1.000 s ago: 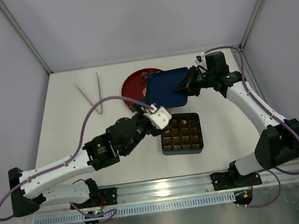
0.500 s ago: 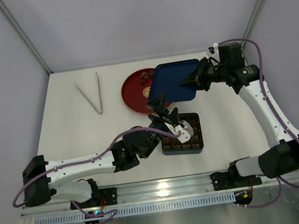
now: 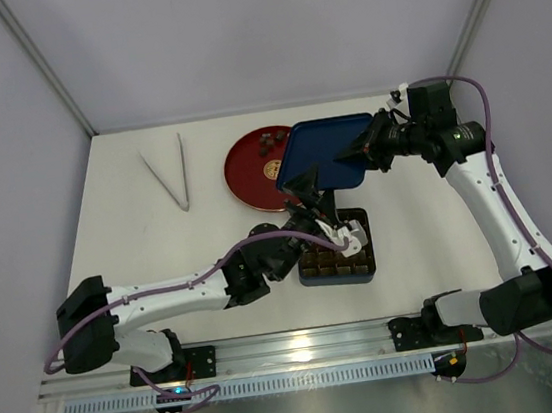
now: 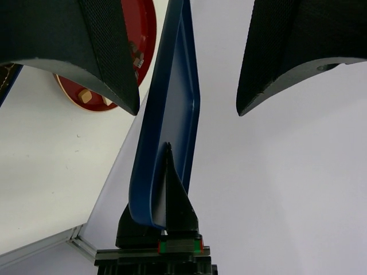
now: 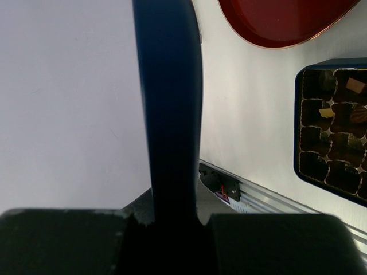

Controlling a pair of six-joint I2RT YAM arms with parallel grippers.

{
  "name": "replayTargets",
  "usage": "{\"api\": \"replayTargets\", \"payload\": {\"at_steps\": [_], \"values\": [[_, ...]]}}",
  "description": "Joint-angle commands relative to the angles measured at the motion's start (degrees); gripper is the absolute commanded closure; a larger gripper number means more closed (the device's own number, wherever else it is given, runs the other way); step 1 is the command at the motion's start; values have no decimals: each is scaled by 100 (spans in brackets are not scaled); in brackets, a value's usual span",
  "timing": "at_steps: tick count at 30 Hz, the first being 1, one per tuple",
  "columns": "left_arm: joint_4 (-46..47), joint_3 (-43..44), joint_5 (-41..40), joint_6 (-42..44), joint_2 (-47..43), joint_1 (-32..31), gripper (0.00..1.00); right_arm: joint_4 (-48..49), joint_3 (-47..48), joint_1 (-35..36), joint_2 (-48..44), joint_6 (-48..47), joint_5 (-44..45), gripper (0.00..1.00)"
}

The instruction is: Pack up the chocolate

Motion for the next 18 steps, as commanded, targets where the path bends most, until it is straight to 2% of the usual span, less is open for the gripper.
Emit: {"api": "replayTargets", "payload": {"at_steps": [1,4,9,12,16,17,18], "values": [[676,308,183,191,170,29,33,109,165,17,-252,135,-106,96],[686,379,192,287,275,29,40,109,156,17,-287,135,-97,96],[897,387,139,481,399,46,43,117,156,35,-313,135,-97,96],[1019,396,122,622,486,47,49,126,147,70,-313,144,-80,96],[1204,405,60,754,583,55,62,135,121,87,-331,170,-62,96],[1204,422,52,754,583,55,73,144,112,105,-340,162,-53,96],[1204,431,34,763,592,55,79,144,104,122,-348,162,-36,96]]}}
